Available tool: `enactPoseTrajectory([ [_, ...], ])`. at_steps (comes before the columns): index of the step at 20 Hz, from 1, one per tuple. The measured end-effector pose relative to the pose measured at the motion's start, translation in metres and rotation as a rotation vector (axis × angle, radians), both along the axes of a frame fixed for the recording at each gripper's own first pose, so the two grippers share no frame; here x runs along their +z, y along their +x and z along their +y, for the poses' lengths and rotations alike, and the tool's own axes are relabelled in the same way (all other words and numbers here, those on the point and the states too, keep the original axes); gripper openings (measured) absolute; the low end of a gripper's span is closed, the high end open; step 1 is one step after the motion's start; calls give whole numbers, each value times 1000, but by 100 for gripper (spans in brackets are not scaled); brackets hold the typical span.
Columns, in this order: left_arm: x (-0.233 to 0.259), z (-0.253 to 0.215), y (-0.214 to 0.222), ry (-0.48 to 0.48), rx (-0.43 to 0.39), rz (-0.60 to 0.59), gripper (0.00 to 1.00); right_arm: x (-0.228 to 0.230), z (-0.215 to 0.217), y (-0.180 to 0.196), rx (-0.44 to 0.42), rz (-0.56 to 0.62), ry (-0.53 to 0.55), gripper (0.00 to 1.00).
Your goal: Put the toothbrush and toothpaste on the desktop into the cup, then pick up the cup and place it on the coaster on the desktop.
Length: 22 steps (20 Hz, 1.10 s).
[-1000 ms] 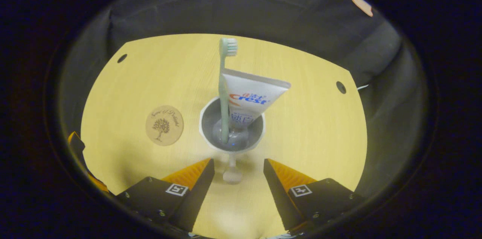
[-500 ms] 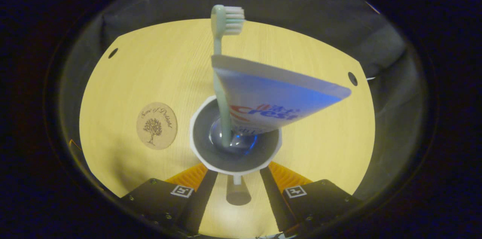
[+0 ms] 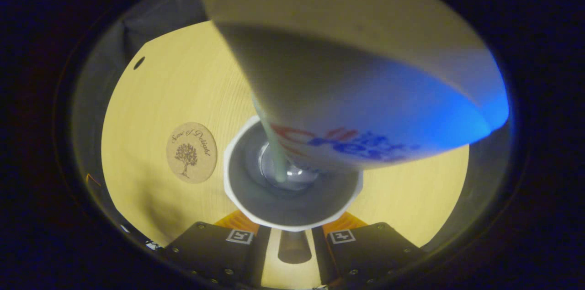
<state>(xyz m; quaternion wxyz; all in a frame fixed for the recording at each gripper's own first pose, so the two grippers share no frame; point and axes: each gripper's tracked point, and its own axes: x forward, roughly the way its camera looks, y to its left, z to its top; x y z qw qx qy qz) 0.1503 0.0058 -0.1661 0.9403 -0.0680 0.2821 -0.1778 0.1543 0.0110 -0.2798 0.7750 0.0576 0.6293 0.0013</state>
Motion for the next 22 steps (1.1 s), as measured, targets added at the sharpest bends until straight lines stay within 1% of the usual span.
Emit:
enactPoseTrajectory([
  [1,-1,0,0,-2,5,4,96,0,4,1,-14,4,16,34],
  [2,-1,1,-1,-1,11,9,94,1,4,1,-17,2,25,31],
  [3,-2,2,-1,-2,15,12,96,2,3,1,-22,3,24,30],
  [5,-3,5,-2,1,28,13,96,1,3,2,-15,2,24,29],
  [6,-3,5,-2,2,32,14,94,1,3,2,-12,-2,21,29],
  [10,-3,8,-2,3,49,14,94,4,1,4,20,-29,9,29],
  [13,-5,11,-4,-5,65,24,94,16,12,11,15,-62,43,29],
  [14,-8,12,-5,-11,69,29,94,21,21,12,14,-77,58,27],
  [15,-8,12,-7,-17,73,36,94,24,26,12,19,-85,63,28],
  [16,-8,13,-8,-23,78,41,94,26,21,13,10,-81,47,28],
  [17,-9,13,-9,-29,81,43,94,24,22,11,4,-64,56,23],
  [18,-7,14,-10,-34,81,41,96,23,24,13,-9,-58,64,23],
  [19,-7,17,-10,-33,84,39,96,23,22,14,-14,-55,61,23],
  [20,-6,17,-10,-33,85,36,96,23,23,14,-16,-51,62,25],
  [21,-5,18,-11,-34,83,32,96,24,23,13,-11,-49,62,23],
  [22,-2,18,-13,-34,80,27,96,23,23,13,-9,-50,58,23],
])
